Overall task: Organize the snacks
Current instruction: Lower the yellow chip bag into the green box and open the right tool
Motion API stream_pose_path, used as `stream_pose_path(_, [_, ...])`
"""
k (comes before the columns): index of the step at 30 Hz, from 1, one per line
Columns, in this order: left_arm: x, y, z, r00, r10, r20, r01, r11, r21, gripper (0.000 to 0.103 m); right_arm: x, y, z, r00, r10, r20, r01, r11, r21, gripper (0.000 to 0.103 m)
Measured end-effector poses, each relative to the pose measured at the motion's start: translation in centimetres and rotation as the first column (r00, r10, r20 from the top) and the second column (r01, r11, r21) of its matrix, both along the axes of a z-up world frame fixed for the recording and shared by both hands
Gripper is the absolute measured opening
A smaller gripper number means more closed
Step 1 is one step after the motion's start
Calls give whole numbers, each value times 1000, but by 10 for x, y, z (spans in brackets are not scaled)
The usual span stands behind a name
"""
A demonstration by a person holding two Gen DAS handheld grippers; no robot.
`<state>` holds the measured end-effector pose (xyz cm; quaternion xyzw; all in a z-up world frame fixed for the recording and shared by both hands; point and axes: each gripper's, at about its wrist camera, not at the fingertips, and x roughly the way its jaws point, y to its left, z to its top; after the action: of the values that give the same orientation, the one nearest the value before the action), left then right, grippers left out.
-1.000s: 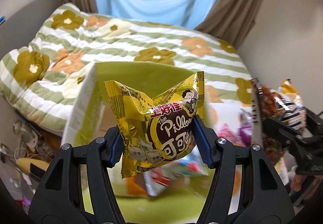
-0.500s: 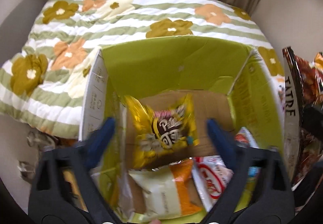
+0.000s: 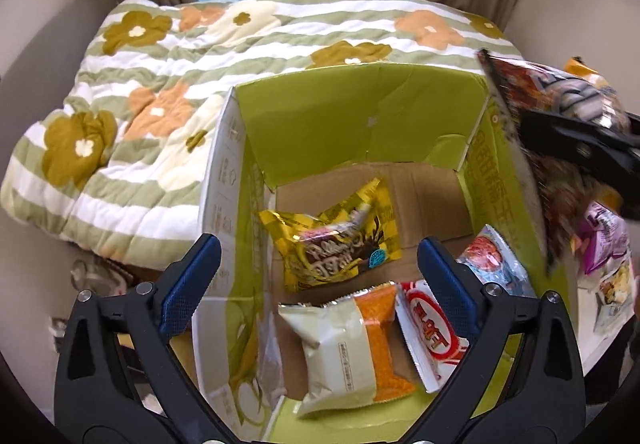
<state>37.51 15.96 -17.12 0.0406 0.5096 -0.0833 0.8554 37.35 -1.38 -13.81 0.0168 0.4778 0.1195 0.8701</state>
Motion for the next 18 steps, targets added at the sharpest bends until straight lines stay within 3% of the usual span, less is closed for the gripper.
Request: stream_pose_path(18, [-10,2,-12,999,32,-41,-32,999,11,98,48,14,-33,997,49,-65,-53,997,-63,88])
